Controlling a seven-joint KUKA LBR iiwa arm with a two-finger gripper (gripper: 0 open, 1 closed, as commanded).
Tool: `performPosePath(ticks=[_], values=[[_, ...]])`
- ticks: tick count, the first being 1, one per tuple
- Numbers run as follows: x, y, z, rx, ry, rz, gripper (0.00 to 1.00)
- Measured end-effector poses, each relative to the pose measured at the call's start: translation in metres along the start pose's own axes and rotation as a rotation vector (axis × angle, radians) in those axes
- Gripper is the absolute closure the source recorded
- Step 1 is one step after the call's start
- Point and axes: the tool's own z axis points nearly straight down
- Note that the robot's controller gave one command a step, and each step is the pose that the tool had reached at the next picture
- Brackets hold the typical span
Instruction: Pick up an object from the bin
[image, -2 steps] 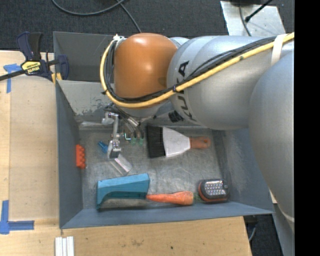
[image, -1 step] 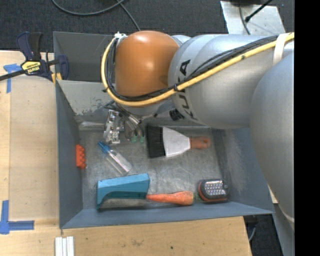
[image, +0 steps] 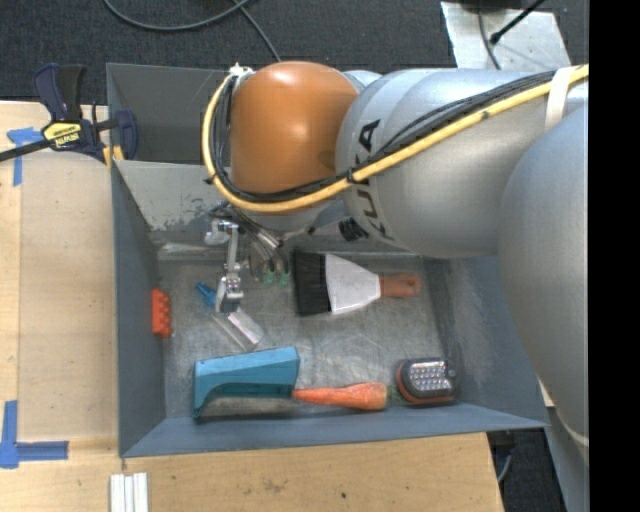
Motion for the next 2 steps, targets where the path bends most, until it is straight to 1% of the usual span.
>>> performPosePath(ticks=[1, 2], values=[[0.0, 0.0, 0.0, 0.0, 0.0, 0.0, 0.0], [-0.007, -0.015, 0.015, -0.001, -0.002, -0.215, 0.0]])
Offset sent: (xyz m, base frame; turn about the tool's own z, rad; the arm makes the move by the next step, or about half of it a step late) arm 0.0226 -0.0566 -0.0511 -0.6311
